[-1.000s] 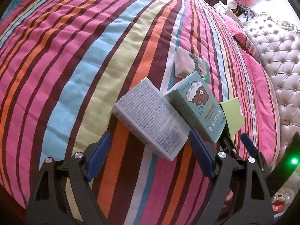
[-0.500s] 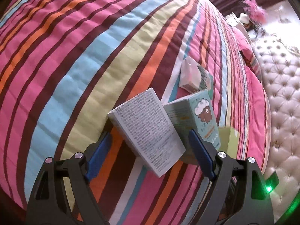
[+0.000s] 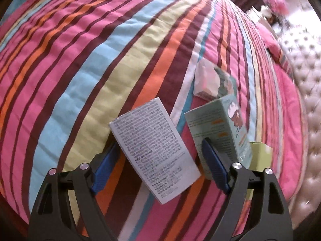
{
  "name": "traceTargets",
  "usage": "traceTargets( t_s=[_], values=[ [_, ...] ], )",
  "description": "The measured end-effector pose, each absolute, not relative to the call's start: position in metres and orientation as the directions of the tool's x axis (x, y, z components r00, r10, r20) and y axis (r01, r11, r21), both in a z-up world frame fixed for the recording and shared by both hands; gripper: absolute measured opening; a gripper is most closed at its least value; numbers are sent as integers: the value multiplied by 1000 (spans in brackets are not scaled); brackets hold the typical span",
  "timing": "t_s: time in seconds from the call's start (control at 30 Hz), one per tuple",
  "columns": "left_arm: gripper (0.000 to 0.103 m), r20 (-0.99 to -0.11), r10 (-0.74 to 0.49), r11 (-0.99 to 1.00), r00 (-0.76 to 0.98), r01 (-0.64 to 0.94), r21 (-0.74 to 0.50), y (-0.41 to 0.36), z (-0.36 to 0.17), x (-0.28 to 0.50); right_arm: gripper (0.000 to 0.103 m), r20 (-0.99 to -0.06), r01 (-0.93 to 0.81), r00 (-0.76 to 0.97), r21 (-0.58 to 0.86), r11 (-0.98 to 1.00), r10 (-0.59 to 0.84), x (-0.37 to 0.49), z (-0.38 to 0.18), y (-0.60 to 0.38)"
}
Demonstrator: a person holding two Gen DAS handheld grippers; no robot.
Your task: Collect trash
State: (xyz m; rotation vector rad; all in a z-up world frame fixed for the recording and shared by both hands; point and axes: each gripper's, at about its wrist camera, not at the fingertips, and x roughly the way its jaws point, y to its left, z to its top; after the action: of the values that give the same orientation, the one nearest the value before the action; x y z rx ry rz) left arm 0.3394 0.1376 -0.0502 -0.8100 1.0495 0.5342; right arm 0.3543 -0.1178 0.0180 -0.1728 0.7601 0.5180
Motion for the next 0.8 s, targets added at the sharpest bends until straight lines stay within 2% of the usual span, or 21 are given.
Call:
traceTargets(
  t_s=[0.03, 0.1, 0.27, 0.33, 0.4, 0.43, 0.5, 0.57, 0.7, 0.8],
  values=[
    [71, -912, 38, 626, 409, -721, -297, 136, -50, 340, 89, -683, -512, 613, 40, 858, 397, 350, 21, -118],
    [69, -904, 50, 634, 424, -713, -299, 137, -49, 340, 89, -676, -527, 590, 91, 845, 441, 348, 21, -115],
    [67, -894, 50, 665, 445, -683, -302, 135, -48, 336, 89, -712, -531, 573, 54, 846, 405, 361, 4, -83],
    [66, -890, 42, 673, 454, -671, -311, 136, -48, 334, 89, -731, -517, 541, 99, 850, 415, 372, -2, -75],
    [64, -885, 36, 680, 464, -661, -318, 137, -48, 331, 84, -772, -488, 512, 99, 867, 376, 383, -10, -66],
    [62, -883, 31, 684, 468, -654, -323, 138, -47, 330, 78, -779, -492, 496, 112, 863, 384, 384, -13, -64],
    [60, -880, 24, 691, 475, -644, -329, 137, -47, 325, 75, -790, -503, 496, 78, 861, 361, 386, -17, -56],
    [59, -872, 13, 691, 489, -635, -346, 138, -47, 319, 55, -802, -509, 481, 73, 858, 353, 390, -23, -51],
    [58, -852, -22, 715, 523, -587, -380, 137, -44, 306, 55, -793, -484, 441, 183, 856, 419, 391, -17, -62],
    [58, -830, -35, 752, 557, -532, -389, 134, -40, 292, 55, -779, -499, 440, 202, 843, 447, 378, -10, -70]
  ],
)
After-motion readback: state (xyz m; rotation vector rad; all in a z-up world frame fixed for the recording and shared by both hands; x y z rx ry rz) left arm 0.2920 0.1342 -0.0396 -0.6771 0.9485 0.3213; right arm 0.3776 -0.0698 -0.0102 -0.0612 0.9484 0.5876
